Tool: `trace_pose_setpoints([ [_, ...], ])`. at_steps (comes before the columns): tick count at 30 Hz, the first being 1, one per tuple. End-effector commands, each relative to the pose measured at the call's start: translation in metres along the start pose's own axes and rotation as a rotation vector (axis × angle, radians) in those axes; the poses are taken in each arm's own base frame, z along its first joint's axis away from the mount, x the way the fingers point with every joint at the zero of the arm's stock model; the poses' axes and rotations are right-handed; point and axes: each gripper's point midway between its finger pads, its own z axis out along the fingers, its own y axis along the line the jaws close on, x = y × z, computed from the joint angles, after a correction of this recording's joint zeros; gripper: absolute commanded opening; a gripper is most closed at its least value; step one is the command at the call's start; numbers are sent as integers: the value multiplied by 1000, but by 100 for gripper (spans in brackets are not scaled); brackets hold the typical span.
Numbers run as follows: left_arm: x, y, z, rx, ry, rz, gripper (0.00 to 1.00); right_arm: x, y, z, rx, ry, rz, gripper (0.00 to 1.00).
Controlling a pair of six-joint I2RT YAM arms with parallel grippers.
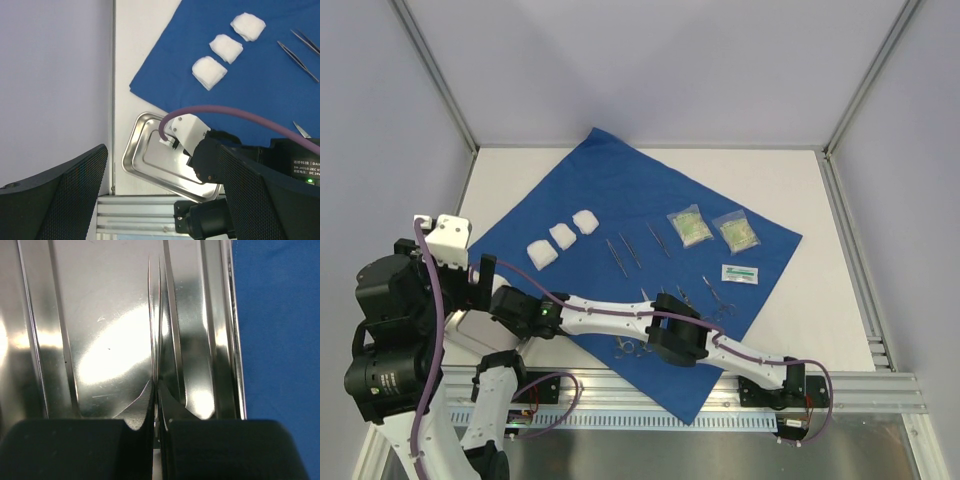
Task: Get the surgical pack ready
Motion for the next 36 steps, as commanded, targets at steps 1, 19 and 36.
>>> trace_pose_setpoints([
  [1, 7, -7, -8, 27, 26, -16, 100, -11, -2, 2, 13, -43, -3, 0],
  [19, 15, -10, -7, 38, 44, -5, 100, -15, -5, 0, 28, -51, -9, 24],
  [36, -4, -3, -37, -23, -62, 40, 100, -130, 1, -108, -91, -303, 96, 34],
])
